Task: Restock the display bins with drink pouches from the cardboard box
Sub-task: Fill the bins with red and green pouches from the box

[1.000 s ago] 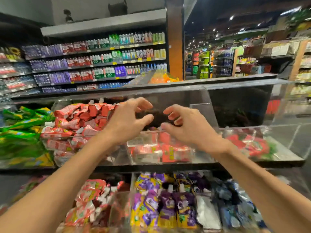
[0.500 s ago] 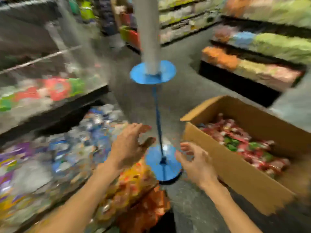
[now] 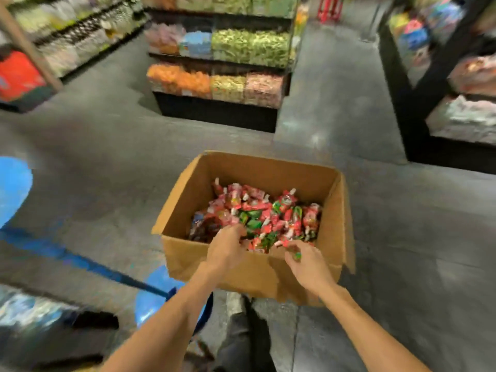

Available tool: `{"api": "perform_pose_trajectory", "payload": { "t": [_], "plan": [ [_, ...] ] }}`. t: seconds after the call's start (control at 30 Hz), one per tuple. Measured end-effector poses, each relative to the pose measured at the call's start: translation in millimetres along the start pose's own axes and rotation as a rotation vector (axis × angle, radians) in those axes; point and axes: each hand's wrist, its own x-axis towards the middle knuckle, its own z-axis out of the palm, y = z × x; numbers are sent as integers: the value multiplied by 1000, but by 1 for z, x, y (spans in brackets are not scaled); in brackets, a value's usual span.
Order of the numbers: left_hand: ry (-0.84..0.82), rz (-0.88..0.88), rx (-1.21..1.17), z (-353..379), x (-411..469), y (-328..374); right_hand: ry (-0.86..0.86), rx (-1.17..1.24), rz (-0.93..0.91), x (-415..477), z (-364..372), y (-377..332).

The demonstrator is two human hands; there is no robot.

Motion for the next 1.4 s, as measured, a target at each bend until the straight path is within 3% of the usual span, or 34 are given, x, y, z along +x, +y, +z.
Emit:
{"api": "perform_pose_trajectory", "payload": {
  "t": [0.23, 0.37, 0.6, 0.8, 1.0, 1.07, 1.2, 1.4],
  "plan": [
    [-283, -86, 66, 59, 117, -71, -271, -83, 250, 103, 39, 24],
    [-412, -153, 189, 77, 151, -105, -388, 25, 401, 147, 58, 36],
    [-883, -79, 504, 116, 173, -141, -513, 89, 536, 187, 110, 48],
    [-786, 189, 796, 142, 182, -125, -550, 14, 570, 226, 149, 62],
    [-720, 772, 1072, 167, 191, -138, -562, 29, 639, 243, 188, 74],
    [-701, 784, 1131, 180, 186, -143, -507, 51, 690, 245, 200, 76],
    [-713, 623, 1149, 182, 189, -129, -375, 39, 775, 253, 212, 78],
    [-701, 656, 992, 171, 185, -142, -312, -109, 767, 273, 224, 76]
  ]
}}
